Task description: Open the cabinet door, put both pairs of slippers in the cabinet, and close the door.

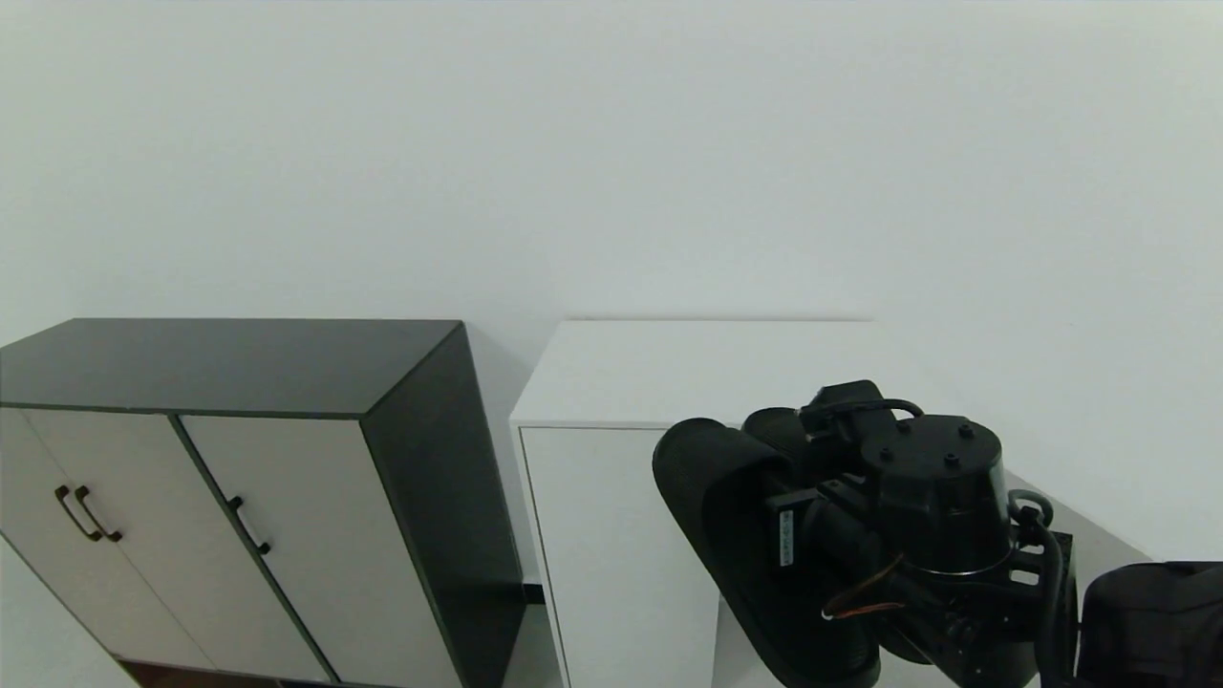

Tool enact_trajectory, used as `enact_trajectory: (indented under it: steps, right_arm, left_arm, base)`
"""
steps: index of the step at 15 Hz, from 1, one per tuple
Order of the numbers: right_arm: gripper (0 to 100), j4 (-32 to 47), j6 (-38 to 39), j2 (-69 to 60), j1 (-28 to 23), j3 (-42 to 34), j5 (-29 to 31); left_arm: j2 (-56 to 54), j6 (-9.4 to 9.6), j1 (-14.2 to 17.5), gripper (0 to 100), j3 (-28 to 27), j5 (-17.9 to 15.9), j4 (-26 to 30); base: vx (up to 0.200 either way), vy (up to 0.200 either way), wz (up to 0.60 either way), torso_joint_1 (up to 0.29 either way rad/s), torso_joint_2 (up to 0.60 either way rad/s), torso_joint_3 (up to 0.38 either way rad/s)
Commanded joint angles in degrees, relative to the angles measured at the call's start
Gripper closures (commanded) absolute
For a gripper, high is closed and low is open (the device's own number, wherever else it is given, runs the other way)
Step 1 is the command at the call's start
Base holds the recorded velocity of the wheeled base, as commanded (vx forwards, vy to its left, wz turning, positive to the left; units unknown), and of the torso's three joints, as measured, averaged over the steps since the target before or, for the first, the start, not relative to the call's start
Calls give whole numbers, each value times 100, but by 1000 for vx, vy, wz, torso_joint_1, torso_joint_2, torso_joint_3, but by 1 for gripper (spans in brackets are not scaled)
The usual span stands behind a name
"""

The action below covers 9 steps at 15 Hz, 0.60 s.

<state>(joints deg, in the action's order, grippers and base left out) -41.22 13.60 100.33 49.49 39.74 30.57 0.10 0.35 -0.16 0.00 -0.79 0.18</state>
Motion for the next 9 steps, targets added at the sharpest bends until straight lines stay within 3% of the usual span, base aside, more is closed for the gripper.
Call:
enact_trajectory:
  steps: [1,7,9]
  right_arm:
    - [100,0,-7,-66,25,-54,1]
    - [100,-18,-68,-75,34,-107,1]
    - [100,-18,-68,-101,25,-125,1]
  left_arm:
    - [-1,0,-2,100,0,0,-1]
    - [-1,0,-2,100,0,0,-1]
    - [-1,0,7,100,0,0,-1]
  base:
    - [0,-200,0,2,2,-2]
    - [0,-200,0,3,4,3]
    - [0,0,0,0,0,0]
